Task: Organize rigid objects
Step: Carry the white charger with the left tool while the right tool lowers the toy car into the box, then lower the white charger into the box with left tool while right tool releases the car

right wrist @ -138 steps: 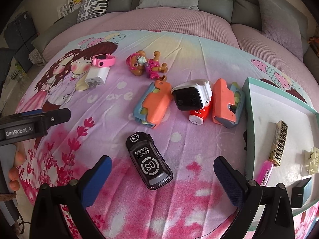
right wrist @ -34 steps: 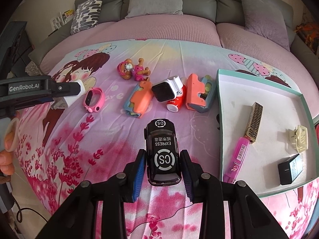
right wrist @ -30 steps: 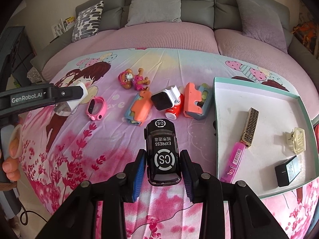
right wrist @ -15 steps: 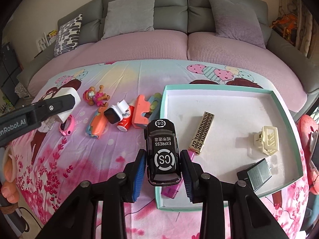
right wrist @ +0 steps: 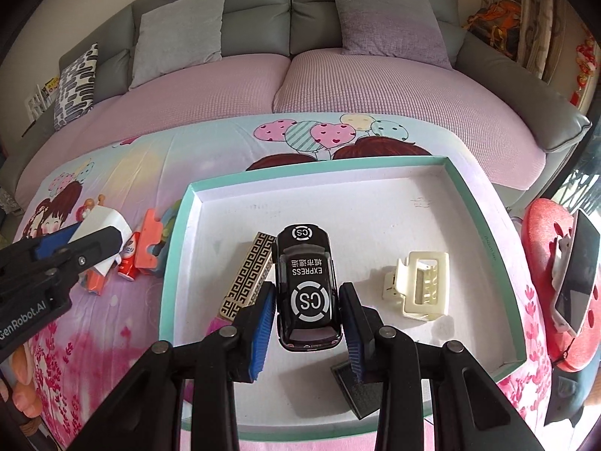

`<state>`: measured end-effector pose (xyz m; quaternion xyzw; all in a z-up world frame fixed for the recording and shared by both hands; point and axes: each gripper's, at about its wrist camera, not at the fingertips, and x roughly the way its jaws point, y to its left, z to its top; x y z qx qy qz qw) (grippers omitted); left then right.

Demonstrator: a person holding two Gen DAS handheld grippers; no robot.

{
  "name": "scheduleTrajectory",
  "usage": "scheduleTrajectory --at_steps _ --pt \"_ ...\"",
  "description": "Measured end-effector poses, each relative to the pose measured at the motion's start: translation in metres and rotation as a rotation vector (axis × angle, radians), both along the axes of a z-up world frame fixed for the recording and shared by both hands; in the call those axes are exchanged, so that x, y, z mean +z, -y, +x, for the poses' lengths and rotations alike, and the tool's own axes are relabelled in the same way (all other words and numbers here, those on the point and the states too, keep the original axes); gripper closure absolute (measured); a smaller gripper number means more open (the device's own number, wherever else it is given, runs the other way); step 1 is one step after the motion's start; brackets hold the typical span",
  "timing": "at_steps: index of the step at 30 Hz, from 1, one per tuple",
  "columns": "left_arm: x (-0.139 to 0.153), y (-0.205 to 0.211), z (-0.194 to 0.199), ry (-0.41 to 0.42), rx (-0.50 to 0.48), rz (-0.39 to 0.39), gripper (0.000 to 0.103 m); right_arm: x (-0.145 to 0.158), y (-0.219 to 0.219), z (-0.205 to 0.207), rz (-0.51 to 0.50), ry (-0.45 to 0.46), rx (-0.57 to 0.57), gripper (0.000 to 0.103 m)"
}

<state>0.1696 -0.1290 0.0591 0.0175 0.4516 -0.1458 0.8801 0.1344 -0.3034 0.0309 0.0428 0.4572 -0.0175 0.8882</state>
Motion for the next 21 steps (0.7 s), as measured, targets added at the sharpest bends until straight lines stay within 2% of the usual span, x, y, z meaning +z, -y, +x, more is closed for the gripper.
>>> scheduleTrajectory --at_steps 10,21 --pt "-0.026 0.044 0.027 -0.021 -0.05 0.056 0.058 -0.014 0.018 0.026 -0.033 -0.025 0.003 0.066" --pt "-0.044 0.065 0.051 -0.042 -0.056 0.051 0.058 -0.026 0.024 0.048 -0.053 -0.042 0.015 0.066"
